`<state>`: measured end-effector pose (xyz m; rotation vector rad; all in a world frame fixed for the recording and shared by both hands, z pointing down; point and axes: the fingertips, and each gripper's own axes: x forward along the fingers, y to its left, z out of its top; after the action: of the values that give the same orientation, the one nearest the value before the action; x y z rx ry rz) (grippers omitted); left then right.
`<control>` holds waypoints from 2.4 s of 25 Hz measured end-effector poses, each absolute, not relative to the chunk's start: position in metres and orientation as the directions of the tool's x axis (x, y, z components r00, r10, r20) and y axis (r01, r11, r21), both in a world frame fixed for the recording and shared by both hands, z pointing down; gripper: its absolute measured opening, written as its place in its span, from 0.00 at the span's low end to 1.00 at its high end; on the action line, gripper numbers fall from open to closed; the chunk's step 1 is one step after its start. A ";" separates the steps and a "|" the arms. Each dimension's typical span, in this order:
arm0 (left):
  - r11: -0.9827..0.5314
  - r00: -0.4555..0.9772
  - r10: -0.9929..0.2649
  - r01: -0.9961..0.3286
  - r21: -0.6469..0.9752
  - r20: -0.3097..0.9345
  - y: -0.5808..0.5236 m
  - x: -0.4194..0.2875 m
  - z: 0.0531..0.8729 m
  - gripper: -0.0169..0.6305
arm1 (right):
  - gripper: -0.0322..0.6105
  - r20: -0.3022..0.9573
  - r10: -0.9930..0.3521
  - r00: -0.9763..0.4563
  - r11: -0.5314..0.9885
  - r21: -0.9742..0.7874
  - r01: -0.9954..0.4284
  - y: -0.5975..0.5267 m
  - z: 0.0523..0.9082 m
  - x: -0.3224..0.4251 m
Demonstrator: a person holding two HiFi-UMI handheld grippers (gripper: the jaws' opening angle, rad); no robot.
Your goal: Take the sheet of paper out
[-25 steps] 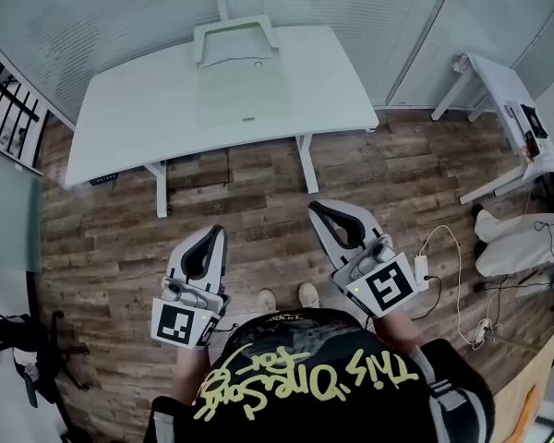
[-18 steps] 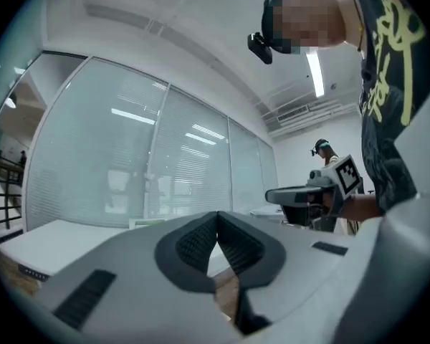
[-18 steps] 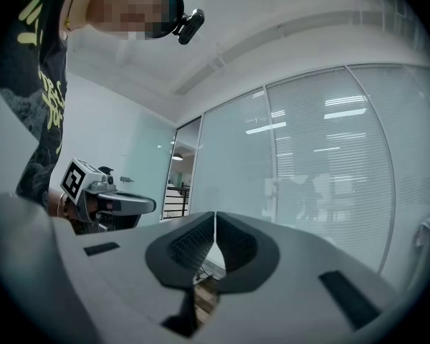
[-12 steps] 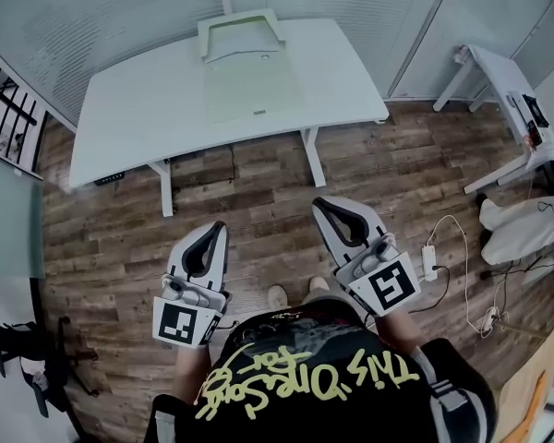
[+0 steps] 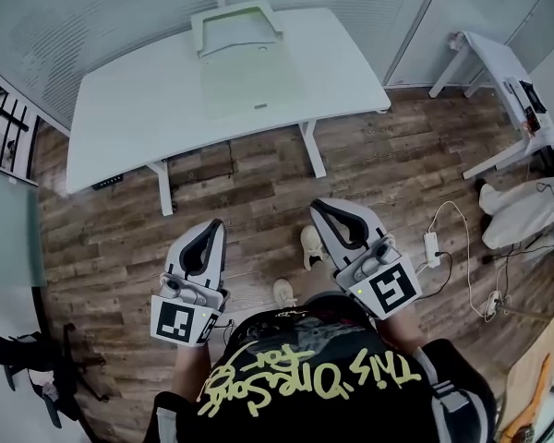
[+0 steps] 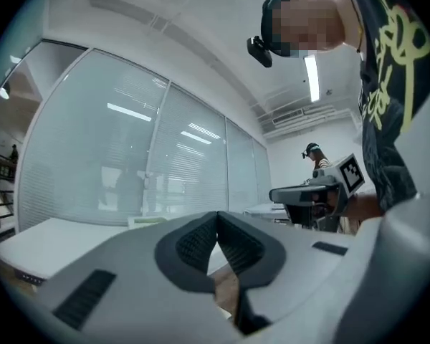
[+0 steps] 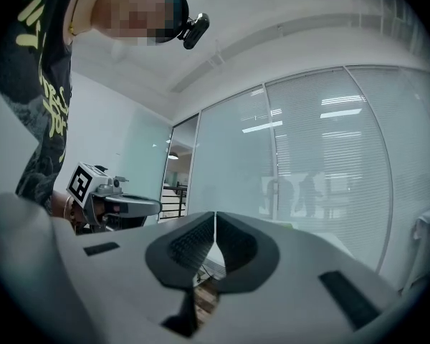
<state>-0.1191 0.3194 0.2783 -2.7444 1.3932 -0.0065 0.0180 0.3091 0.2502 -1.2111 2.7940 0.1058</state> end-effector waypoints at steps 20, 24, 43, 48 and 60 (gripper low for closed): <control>-0.566 0.574 -0.818 -0.815 -0.121 -0.042 0.247 -0.099 0.265 0.04 | 0.06 -0.120 -0.706 -0.698 0.697 0.056 -0.715 0.222 0.243 0.035; -0.555 0.561 -0.827 -0.824 -0.114 -0.027 0.229 -0.092 0.264 0.04 | 0.06 -0.125 -0.698 -0.705 0.704 0.057 -0.707 0.201 0.240 0.041; -0.489 0.492 -0.870 -0.869 -0.080 -0.034 0.131 -0.058 0.255 0.04 | 0.06 -0.126 -0.638 -0.759 0.756 0.080 -0.649 0.098 0.237 0.074; -0.482 0.486 -0.873 -0.873 -0.080 -0.041 0.116 -0.046 0.254 0.04 | 0.06 -0.121 -0.642 -0.757 0.753 0.083 -0.652 0.083 0.242 0.083; -0.471 0.473 -0.881 -0.880 -0.062 -0.023 0.110 -0.050 0.256 0.04 | 0.06 -0.116 -0.638 -0.761 0.759 0.070 -0.647 0.068 0.239 0.080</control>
<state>-0.0504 0.1100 0.2564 -2.6403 1.5794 -0.0177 0.0804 0.0680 0.2393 -1.0489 2.8665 0.1624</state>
